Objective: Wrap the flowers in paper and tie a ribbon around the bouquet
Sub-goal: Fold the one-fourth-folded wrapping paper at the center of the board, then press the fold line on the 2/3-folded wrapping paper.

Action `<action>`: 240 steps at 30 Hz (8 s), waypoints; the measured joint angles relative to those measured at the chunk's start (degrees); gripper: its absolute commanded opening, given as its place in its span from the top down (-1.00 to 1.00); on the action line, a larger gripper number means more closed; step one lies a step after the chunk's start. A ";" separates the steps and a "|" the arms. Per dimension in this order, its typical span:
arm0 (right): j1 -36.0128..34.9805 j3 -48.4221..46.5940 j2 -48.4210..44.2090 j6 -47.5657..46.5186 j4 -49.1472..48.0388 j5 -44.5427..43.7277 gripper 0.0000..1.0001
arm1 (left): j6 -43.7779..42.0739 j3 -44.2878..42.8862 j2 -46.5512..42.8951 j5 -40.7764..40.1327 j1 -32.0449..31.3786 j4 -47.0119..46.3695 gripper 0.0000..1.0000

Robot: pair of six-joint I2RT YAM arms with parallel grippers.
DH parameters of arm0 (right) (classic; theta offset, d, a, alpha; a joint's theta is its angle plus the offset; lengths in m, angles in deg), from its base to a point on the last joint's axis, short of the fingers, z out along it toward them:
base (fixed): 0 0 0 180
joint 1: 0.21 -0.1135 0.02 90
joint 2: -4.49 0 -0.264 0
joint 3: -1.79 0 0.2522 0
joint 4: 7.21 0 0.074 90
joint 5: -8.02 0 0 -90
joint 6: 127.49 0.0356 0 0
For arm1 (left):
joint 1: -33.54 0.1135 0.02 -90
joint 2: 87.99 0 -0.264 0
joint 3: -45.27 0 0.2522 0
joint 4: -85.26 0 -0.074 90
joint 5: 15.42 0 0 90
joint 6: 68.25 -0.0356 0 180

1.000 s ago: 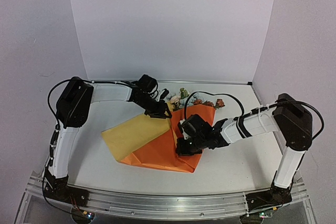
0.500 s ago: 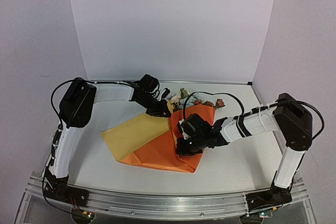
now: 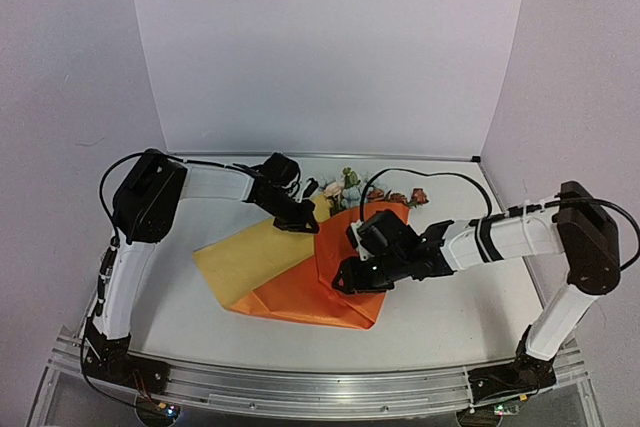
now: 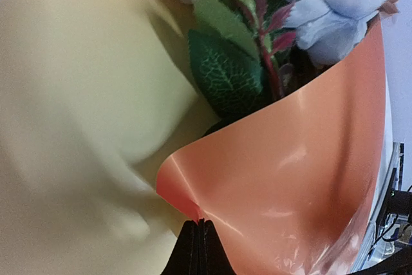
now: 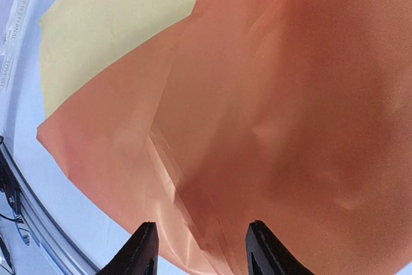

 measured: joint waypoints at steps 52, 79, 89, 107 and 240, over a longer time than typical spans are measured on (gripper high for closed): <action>0.50 18.18 -3.07 10.38 -19.15 0.22 0.31 | 14.75 22.94 -16.46 -1.88 -14.85 -12.44 0.77; 2.91 23.38 -7.12 19.04 -23.42 2.97 0.16 | 12.59 31.26 -16.44 -2.69 -17.27 -14.37 0.92; 12.52 24.22 2.24 29.71 -42.20 9.98 0.19 | 10.41 31.25 -16.44 -2.92 -17.27 -14.28 0.94; 22.45 23.81 8.04 36.04 -53.10 10.79 0.18 | 8.03 31.04 -16.44 -3.09 -17.31 -13.84 0.98; -2.77 14.19 -20.96 18.96 -0.03 4.85 0.15 | 7.38 31.01 -17.43 -3.88 -16.35 -11.39 0.90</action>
